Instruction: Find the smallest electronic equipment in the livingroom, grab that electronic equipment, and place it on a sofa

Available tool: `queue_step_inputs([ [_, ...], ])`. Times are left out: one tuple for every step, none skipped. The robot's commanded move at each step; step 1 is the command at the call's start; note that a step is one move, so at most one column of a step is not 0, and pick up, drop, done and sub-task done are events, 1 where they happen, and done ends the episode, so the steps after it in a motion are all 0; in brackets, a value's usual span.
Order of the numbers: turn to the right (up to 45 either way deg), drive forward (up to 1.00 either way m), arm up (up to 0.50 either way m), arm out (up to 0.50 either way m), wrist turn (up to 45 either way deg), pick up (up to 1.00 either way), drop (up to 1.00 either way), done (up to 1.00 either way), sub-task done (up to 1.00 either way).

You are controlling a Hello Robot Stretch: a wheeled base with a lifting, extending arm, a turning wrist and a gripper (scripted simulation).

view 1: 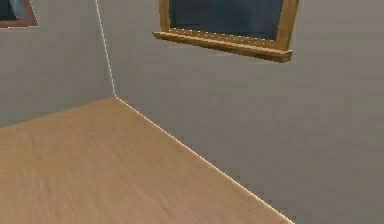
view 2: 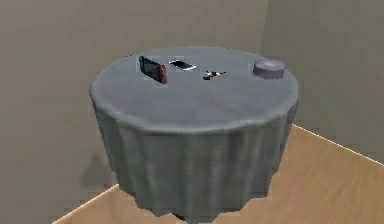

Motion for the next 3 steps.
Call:
queue_step_inputs([
  [45.0, 0.0, 0.0, 0.0, 0.0, 0.0, 0.0, 0.0, 0.0],
  [45.0, 0.0, 0.0, 0.0, 0.0, 0.0, 0.0, 0.0, 0.0],
  [45.0, 0.0, 0.0, 0.0, 0.0, 0.0, 0.0, 0.0, 0.0],
])
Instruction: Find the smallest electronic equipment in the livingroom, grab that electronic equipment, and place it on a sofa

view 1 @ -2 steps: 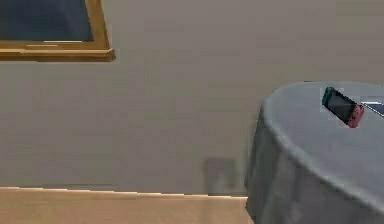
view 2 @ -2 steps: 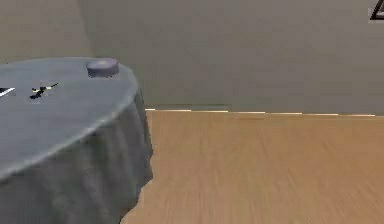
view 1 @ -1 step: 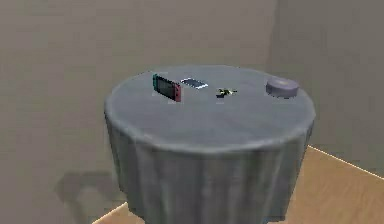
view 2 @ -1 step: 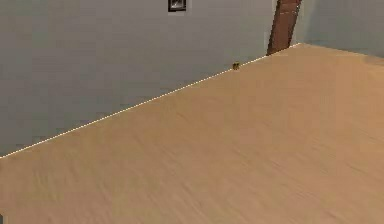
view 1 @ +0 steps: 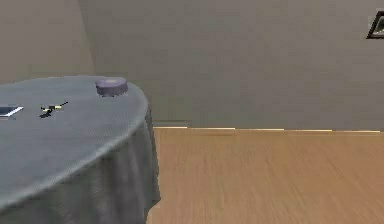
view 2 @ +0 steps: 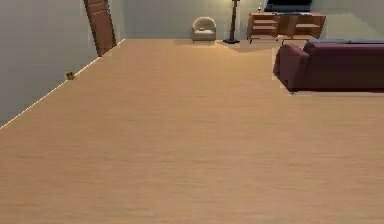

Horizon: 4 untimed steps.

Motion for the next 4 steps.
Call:
queue_step_inputs([
  [6.0, 0.0, 0.0, 0.0, 0.0, 0.0, 0.0, 0.0, 0.0],
  [0.0, 0.5, 0.0, 0.0, 0.0, 0.0, 0.0, 0.0, 0.0],
  [-3.0, 0.0, 0.0, 0.0, 0.0, 0.0, 0.0, 0.0, 0.0],
  [45.0, 0.0, 0.0, 0.0, 0.0, 0.0, 0.0, 0.0, 0.0],
])
